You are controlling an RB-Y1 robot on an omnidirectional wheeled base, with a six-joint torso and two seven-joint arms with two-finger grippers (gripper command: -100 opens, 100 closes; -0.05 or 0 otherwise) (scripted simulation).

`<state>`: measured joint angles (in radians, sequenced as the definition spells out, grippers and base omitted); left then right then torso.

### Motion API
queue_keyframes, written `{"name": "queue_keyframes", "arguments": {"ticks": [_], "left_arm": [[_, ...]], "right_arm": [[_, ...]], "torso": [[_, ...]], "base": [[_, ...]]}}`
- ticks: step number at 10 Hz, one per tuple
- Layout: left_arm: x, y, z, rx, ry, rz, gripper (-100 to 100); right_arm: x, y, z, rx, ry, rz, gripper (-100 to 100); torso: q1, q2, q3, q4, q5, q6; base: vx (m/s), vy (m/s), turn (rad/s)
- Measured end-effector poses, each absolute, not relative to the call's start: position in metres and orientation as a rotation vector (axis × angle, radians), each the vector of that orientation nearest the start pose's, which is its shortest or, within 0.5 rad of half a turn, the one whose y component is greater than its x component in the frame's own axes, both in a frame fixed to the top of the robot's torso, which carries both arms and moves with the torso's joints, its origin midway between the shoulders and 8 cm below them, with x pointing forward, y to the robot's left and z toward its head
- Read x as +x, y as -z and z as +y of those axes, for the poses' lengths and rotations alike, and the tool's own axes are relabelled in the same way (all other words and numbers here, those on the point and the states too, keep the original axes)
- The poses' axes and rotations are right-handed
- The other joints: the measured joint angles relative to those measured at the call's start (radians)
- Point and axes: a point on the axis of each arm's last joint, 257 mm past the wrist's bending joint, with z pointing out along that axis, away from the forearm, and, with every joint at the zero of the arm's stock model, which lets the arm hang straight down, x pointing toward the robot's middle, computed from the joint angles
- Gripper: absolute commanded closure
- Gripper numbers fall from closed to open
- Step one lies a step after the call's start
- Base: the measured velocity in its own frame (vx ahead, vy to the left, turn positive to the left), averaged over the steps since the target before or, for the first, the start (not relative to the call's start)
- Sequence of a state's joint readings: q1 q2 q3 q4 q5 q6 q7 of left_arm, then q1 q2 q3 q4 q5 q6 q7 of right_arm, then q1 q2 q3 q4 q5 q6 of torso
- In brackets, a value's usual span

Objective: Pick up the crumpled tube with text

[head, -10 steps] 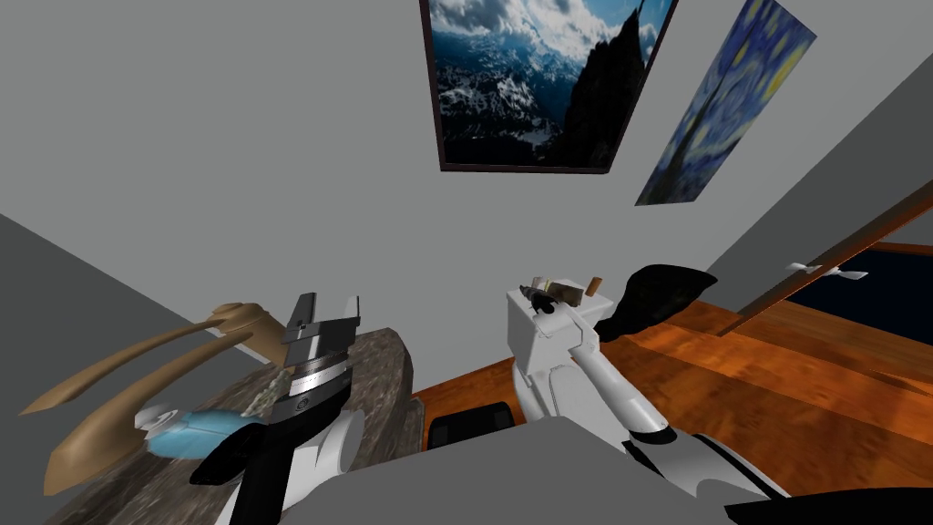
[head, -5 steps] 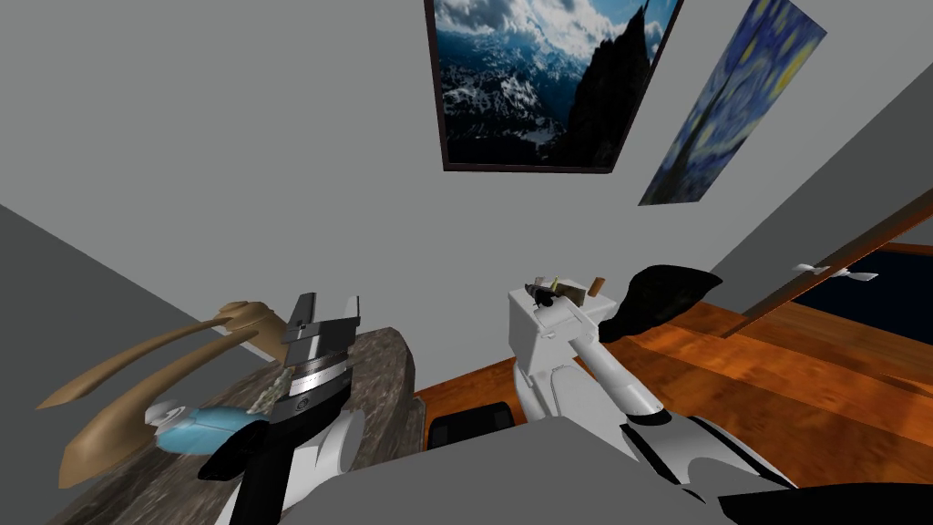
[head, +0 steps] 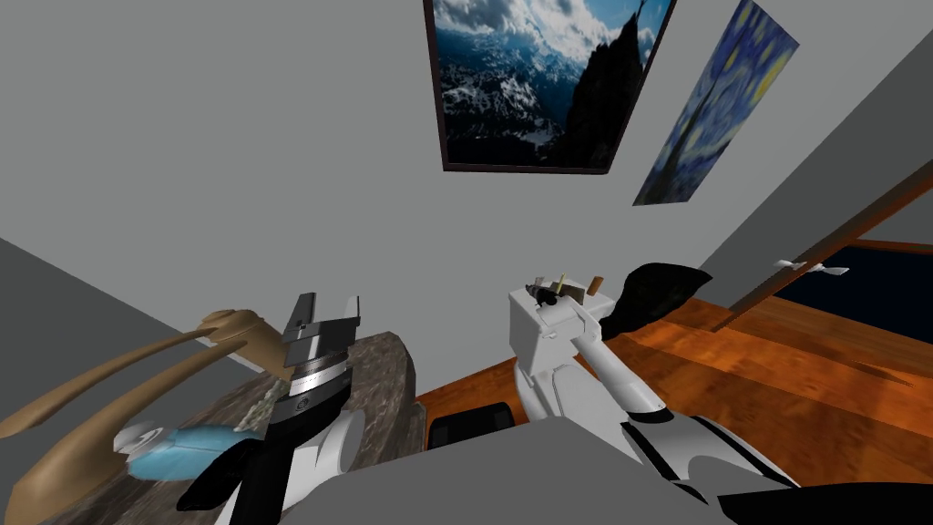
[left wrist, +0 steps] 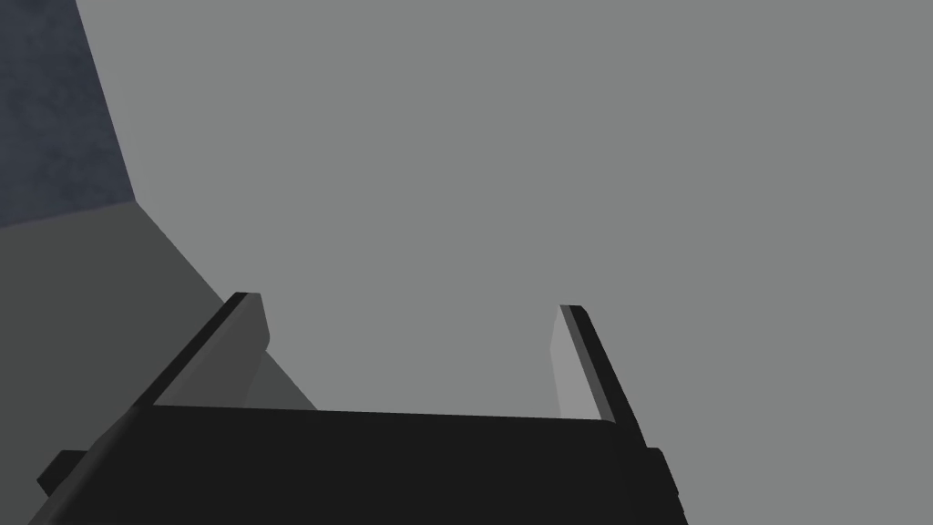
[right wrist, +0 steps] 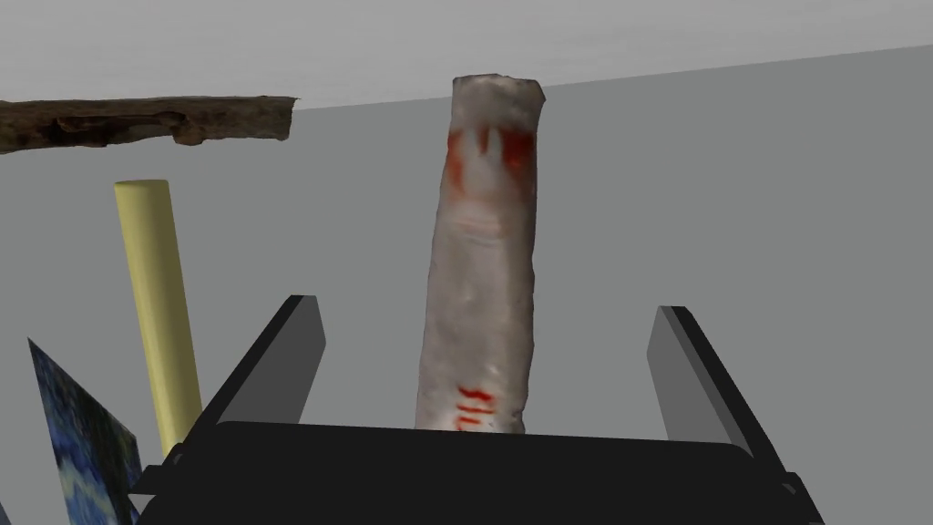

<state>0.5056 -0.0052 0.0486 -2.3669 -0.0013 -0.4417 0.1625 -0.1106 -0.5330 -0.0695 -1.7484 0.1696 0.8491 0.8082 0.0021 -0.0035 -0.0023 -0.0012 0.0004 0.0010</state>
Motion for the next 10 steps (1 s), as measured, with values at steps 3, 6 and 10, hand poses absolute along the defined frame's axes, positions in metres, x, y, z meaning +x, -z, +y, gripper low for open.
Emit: {"name": "queue_keyframes", "arguments": {"ticks": [3, 6, 10], "left_arm": [[0.332, -0.051, 0.293, -0.693, 1.408, 0.545, 0], [0.332, -0.051, 0.293, -0.693, 1.408, 0.545, 0], [0.332, -0.051, 0.293, -0.693, 1.408, 0.546, 0]], "right_arm": [[0.53, 0.199, -0.477, 0.46, 0.289, 1.908, -100], [0.533, 0.204, -0.483, 0.432, 0.268, 1.93, -100], [0.535, 0.208, -0.488, 0.393, 0.247, 1.95, -100]], "torso": [[-0.001, 0.001, 0.0, 0.0, 0.0, 0.0], [-0.001, 0.0, 0.0, 0.0, 0.0, 0.0], [-0.004, 0.003, 0.002, 0.001, -0.001, 0.0]], "base": [[0.042, 0.055, -0.082], [0.027, 0.039, -0.044], [-0.012, 0.003, -0.038]]}}
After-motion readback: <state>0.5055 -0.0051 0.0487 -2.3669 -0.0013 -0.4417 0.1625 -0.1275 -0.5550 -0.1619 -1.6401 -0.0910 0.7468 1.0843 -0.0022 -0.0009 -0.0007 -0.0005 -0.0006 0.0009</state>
